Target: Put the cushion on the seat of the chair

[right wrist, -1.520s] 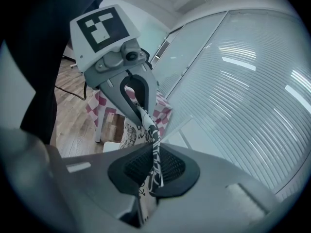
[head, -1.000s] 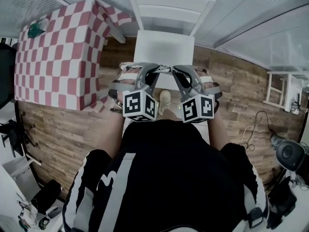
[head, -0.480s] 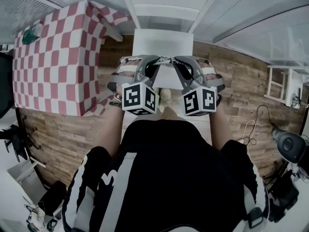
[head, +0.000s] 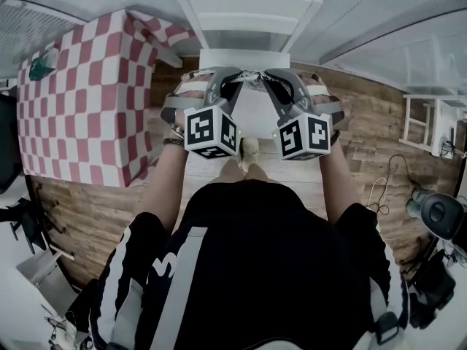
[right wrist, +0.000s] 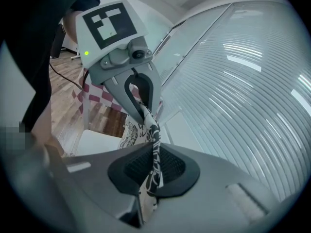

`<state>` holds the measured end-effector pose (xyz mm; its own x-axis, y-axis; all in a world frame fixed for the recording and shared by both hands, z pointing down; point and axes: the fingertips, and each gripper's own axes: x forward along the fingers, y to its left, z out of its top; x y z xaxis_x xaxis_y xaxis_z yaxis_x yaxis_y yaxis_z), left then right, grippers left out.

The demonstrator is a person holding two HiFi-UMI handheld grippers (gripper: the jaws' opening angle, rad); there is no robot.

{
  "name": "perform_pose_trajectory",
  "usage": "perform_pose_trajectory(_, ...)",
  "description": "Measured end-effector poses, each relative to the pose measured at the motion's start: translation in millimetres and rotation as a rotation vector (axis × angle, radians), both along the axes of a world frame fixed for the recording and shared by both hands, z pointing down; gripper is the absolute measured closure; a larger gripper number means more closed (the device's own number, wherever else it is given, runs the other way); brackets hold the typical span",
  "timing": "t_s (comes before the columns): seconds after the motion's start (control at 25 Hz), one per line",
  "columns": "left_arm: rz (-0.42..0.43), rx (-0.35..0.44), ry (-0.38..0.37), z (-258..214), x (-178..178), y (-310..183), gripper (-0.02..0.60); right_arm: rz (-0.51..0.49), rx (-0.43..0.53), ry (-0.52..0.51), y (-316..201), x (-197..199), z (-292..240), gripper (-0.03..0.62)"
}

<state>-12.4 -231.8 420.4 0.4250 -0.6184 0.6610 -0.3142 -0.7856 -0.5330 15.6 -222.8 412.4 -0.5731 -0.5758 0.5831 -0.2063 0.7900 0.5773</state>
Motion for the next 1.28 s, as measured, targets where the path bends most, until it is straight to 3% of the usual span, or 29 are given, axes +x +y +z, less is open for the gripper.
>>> perform_pose_trajectory(0.96, 0.005, 0.04, -0.078, 12, -19, -111, 0.565, -0.054, 0.104, 0.105, -116, -21, 16, 0.577)
perform_pose_trajectory(1.28, 0.01, 0.082, -0.088, 14, -22, -132, 0.565, -0.041, 0.189, 0.085, -135, -24, 12, 0.577)
